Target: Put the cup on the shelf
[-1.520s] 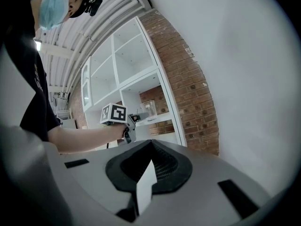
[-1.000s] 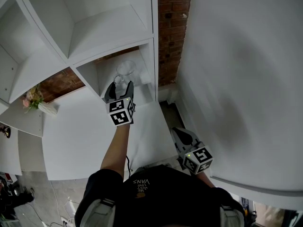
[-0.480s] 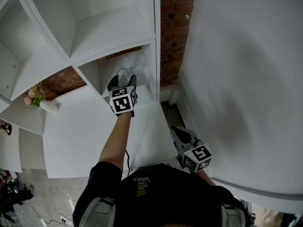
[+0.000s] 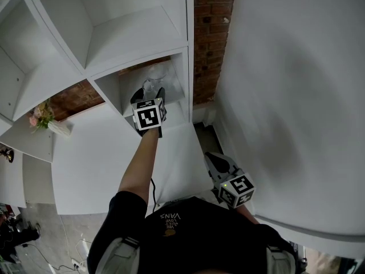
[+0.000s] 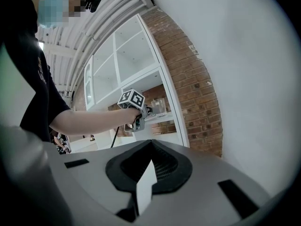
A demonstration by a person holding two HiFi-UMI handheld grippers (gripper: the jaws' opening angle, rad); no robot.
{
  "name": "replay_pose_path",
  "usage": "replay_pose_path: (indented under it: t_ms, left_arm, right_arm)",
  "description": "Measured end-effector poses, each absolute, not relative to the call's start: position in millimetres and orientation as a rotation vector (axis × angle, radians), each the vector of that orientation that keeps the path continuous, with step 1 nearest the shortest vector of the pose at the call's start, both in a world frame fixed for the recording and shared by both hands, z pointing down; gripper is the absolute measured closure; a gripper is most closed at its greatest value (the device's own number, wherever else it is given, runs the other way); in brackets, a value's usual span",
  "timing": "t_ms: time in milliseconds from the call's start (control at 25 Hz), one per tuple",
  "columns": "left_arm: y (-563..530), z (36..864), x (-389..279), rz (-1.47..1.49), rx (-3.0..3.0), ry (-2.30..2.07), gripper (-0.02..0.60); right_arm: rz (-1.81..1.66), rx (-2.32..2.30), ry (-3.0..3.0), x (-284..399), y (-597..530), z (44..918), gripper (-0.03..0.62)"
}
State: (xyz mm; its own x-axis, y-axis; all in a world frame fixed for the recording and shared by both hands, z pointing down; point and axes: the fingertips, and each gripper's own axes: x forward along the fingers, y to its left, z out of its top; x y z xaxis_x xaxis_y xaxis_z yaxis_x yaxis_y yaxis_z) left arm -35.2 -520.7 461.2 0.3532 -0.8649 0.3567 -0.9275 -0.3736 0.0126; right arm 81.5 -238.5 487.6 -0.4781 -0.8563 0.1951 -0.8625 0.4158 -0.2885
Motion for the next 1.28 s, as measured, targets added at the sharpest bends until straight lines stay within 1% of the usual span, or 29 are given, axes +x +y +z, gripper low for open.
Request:
replay_pose_path:
  t_ms: [600,1000,1280]
  left_arm:
    - [-508.4,453.1,-41.4,0.367,2.439,-1.612,0.284]
    - [-457.7,458.9,-54.7,0.248,2.463,-1.586,0.284]
    - [-419.3,472.8,-60.2,0.234,2.473,-1.579,0.285]
  right_arm:
    - [0.542,1.614,-2.625,84.7,-227.1,486.5,0.599]
    - [0.542,1.586,-2.662,83.9,-219.0,486.3,0.599]
    - [0.512,1.530,-2.665,84.3,-208.1,486.9,0.599]
